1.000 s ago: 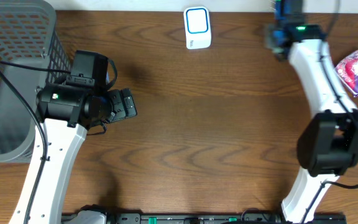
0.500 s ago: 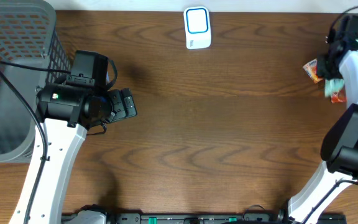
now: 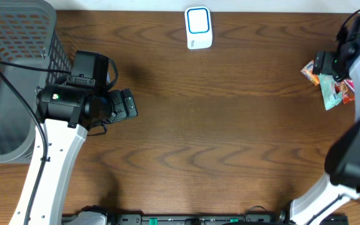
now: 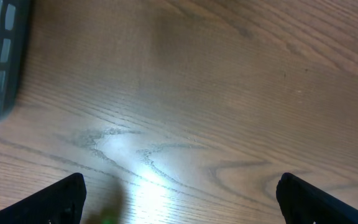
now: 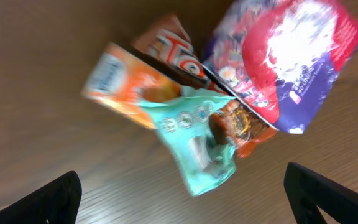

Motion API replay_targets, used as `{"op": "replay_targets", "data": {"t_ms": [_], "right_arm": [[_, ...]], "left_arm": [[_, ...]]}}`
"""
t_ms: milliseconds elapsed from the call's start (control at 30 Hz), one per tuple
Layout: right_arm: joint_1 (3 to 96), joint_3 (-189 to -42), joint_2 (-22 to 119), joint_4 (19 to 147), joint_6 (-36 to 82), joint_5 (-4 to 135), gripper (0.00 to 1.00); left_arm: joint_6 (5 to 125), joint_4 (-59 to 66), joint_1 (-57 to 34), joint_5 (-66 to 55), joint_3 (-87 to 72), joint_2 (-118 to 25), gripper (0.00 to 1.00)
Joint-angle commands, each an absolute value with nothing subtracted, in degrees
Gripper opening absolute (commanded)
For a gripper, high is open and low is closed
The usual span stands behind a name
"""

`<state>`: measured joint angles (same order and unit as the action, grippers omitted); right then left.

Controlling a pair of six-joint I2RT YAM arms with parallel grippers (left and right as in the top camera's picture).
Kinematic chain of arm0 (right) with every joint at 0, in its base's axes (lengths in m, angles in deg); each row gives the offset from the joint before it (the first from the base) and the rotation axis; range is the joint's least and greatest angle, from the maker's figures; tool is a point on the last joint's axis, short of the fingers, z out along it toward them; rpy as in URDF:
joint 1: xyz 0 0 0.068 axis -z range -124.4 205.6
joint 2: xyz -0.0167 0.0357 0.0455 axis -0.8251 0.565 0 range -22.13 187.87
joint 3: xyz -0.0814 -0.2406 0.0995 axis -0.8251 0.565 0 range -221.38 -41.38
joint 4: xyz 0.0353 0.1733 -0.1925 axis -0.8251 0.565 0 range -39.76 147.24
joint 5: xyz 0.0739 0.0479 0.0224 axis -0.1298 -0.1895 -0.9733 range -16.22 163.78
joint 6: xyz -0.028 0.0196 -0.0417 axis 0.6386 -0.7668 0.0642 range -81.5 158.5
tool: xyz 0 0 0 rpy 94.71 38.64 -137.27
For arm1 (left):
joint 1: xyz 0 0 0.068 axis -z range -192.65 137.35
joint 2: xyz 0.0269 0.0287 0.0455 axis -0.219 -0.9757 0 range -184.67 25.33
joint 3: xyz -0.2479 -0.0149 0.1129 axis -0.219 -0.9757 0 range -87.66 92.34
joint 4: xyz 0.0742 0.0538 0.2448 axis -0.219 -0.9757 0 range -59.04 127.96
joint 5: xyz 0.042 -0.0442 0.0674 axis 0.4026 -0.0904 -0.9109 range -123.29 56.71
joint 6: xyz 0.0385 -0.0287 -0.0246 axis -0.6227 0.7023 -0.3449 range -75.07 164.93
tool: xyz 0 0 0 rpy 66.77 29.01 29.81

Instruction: Scan the item barcode

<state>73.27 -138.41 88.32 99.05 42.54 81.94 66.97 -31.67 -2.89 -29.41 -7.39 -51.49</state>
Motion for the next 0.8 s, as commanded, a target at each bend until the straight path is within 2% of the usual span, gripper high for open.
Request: {"op": "replay_targets", "data": {"t_ms": [0,200,400,767], "right_arm": [[72.7,-138.9,74.8,101.8,35.3,71.9,0.99],[72.7,-138.8,61.2,114.6,32.1,61.4,0.99],[72.7,-134.0,48.8,124.6,32.1,59.5,0.99],[72.7,-100.8,15.4,115.3,30.4,58.0,0.99]], "left_arm": [[66.4,-31.9,-3.1,-30.3,-7.3,-51.7,0.98],[66.4,-31.8,-3.1,-30.4,-7.3,-51.7,0.98],[66.4,-31.9,-3.1,-30.3,-7.3,-51.7,0.98],[66.4,-31.9,-3.1,-30.4,-7.3,-51.7,0.98]]}}
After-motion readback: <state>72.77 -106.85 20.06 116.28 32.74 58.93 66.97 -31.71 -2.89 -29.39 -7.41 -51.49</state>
